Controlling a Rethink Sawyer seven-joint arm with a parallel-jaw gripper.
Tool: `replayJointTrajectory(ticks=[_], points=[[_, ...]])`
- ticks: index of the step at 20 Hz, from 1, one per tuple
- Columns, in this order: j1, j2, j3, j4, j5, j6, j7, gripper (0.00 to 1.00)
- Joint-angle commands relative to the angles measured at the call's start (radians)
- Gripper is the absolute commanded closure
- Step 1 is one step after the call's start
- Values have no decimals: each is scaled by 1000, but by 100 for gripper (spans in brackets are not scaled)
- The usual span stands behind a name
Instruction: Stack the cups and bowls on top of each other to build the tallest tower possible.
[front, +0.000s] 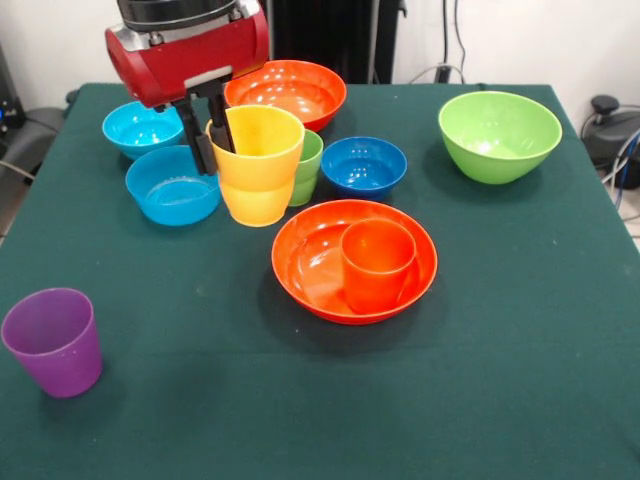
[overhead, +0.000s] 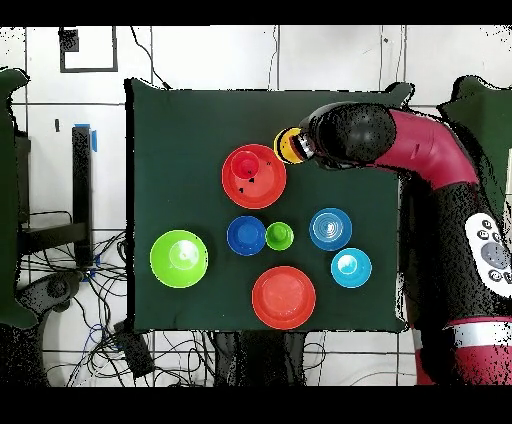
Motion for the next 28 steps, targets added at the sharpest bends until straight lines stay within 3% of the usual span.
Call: replayJointTrajectory(ticks=[1, 12, 28], points=[[28, -6, -35, 92, 11, -54, 172, 100], [51, 35, -19, 25, 13, -53, 164, 100], [58, 51, -6, 33, 48, -105, 166, 100]])
